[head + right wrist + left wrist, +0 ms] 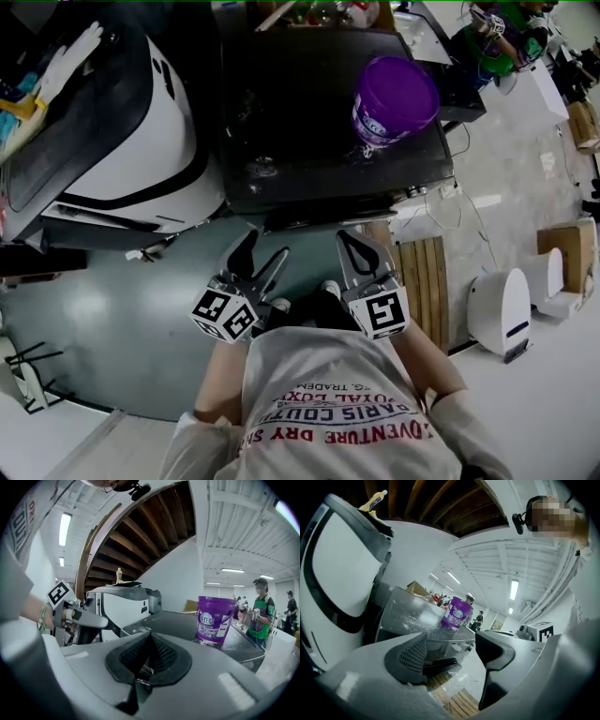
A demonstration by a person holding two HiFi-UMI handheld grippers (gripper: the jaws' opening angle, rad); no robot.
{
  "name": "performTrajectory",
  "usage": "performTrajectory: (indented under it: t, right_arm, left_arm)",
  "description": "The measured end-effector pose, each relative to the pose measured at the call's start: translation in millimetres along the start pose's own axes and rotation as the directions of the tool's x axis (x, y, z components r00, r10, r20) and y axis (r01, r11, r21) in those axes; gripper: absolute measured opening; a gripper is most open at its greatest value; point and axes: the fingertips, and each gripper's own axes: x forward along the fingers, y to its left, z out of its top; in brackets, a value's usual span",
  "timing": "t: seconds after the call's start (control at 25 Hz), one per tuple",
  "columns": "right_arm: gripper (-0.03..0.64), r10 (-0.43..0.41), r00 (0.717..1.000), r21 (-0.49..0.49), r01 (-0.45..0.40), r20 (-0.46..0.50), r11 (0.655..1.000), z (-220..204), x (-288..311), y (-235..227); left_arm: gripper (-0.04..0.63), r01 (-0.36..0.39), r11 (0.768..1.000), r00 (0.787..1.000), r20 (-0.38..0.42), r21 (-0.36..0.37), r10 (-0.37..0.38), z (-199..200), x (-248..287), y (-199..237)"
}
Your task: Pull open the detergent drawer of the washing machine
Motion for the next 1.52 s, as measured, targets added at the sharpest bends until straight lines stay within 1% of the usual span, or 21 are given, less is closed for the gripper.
performTrajectory:
  t: [0.12, 0.24, 0.32, 0.4, 0.48, 0.6, 0.64, 0.68, 0.72, 0.84, 0.88, 0.92, 0.96, 1.04, 1.08, 1.2, 1.24, 1.28, 1.36, 1.48, 1.52]
  right_arm:
    - [0.0, 0.066, 0.998, 0.009, -0.066, -0.006, 0.998, -16, 14, -12]
    - [0.0, 0.144, 0.99, 0.01, -0.144, -0.003, 0.99, -31, 25, -17]
    - [0.0, 0.187, 0.982, 0.009, -0.187, 0.001, 0.982, -41, 33, -19]
    - [0.0, 0.21, 0.978, 0.021, -0.21, 0.01, 0.977, -49, 42, -22]
    - [0.0, 0.219, 0.976, 0.034, -0.219, 0.019, 0.975, -57, 49, -25]
    - [0.0, 0.241, 0.97, 0.037, -0.241, 0.016, 0.97, -72, 57, -25]
    - [0.0, 0.252, 0.968, 0.035, -0.253, 0.005, 0.967, -80, 59, -25]
    - [0.0, 0.265, 0.964, 0.035, -0.265, -0.008, 0.964, -88, 60, -24]
    - [0.0, 0.279, 0.96, 0.041, -0.278, -0.021, 0.96, -96, 61, -21]
    - [0.0, 0.321, 0.946, 0.062, -0.319, -0.04, 0.946, -109, 64, -12]
    - [0.0, 0.333, 0.942, 0.065, -0.33, -0.047, 0.942, -113, 65, -10]
    - [0.0, 0.343, 0.938, 0.069, -0.339, -0.055, 0.938, -118, 65, -9]
    - [0.0, 0.351, 0.934, 0.075, -0.346, -0.064, 0.935, -123, 66, -8]
    - [0.0, 0.365, 0.928, 0.083, -0.358, -0.079, 0.93, -132, 67, -6]
    - [0.0, 0.369, 0.925, 0.084, -0.363, -0.087, 0.928, -136, 68, -5]
    - [0.0, 0.367, 0.926, 0.094, -0.359, -0.091, 0.929, -143, 72, -5]
    - [0.0, 0.364, 0.927, 0.099, -0.356, -0.087, 0.929, -145, 73, -5]
    - [0.0, 0.362, 0.928, 0.105, -0.353, -0.084, 0.93, -146, 74, -5]
    - [0.0, 0.361, 0.929, 0.112, -0.351, -0.087, 0.93, -149, 74, -4]
    - [0.0, 0.353, 0.93, 0.12, -0.341, -0.101, 0.933, -155, 74, -2]
    - [0.0, 0.346, 0.932, 0.116, -0.334, -0.107, 0.935, -159, 74, -3]
  left_arm:
    - [0.316, -0.048, 0.994, 0.999, 0.011, -0.099, 0.05, -20, 14, 8]
    - [0.316, -0.081, 0.975, 0.995, 0.034, -0.205, 0.09, -37, 26, 14]
    - [0.316, -0.085, 0.959, 0.994, 0.039, -0.271, 0.099, -49, 34, 20]
    - [0.316, -0.055, 0.934, 0.995, 0.056, -0.352, 0.08, -60, 44, 27]
    - [0.316, -0.012, 0.905, 0.994, 0.097, -0.426, 0.059, -69, 52, 37]
    - [0.316, 0.036, 0.861, 0.986, 0.159, -0.507, 0.053, -85, 63, 55]
    - [0.316, 0.045, 0.848, 0.982, 0.179, -0.528, 0.059, -90, 67, 62]
    - [0.316, 0.049, 0.84, 0.978, 0.198, -0.54, 0.07, -94, 70, 70]
    - [0.316, 0.049, 0.839, 0.973, 0.214, -0.542, 0.082, -98, 73, 77]
    - [0.318, 0.059, 0.855, 0.962, 0.257, -0.516, 0.088, -102, 83, 89]
    - [0.328, 0.072, 0.857, 0.958, 0.273, -0.511, 0.082, -102, 87, 91]
    - [0.349, 0.086, 0.856, 0.954, 0.29, -0.509, 0.076, -102, 91, 93]
    - [0.356, 0.101, 0.854, 0.948, 0.31, -0.511, 0.073, -101, 94, 94]
    - [0.365, 0.139, 0.841, 0.929, 0.363, -0.523, 0.073, -97, 96, 97]
    - [0.365, 0.166, 0.83, 0.913, 0.4, -0.533, 0.074, -94, 95, 99]
    - [0.365, 0.278, 0.778, 0.846, 0.527, -0.564, 0.079, -82, 90, 109]
    - [0.365, 0.309, 0.765, 0.827, 0.556, -0.565, 0.077, -78, 90, 111]
    - [0.365, 0.332, 0.756, 0.814, 0.576, -0.564, 0.073, -76, 89, 112]
    - [0.362, 0.366, 0.742, 0.794, 0.605, -0.561, 0.066, -74, 87, 113]
    - [0.342, 0.411, 0.712, 0.749, 0.656, -0.57, 0.093, -72, 84, 116]
    - [0.344, 0.416, 0.708, 0.737, 0.668, -0.57, 0.104, -71, 84, 117]
